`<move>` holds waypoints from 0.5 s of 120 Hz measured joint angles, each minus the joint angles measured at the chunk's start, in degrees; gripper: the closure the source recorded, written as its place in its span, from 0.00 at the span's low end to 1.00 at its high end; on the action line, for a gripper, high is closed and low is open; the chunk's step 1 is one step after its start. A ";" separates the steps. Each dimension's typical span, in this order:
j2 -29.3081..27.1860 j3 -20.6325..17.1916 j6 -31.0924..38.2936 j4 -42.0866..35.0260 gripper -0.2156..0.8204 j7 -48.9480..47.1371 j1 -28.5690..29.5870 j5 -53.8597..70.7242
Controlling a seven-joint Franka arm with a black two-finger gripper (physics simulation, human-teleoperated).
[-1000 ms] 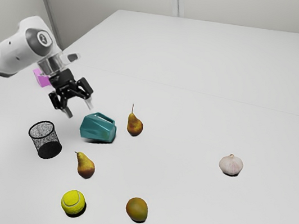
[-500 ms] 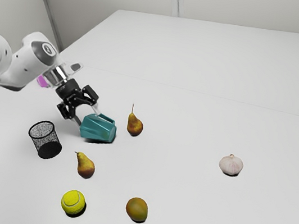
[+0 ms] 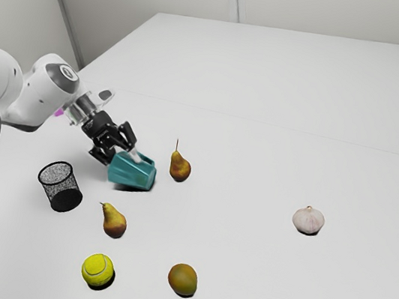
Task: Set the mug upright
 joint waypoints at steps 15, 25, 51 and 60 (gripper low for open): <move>-0.11 -0.04 0.13 0.16 0.75 0.13 0.00 0.27; -0.33 -0.17 0.18 0.90 0.82 0.15 -0.22 0.35; -2.59 -0.17 0.16 0.72 0.93 -0.50 -2.40 0.22; -3.08 -0.16 0.15 0.54 0.94 -0.94 -3.06 0.22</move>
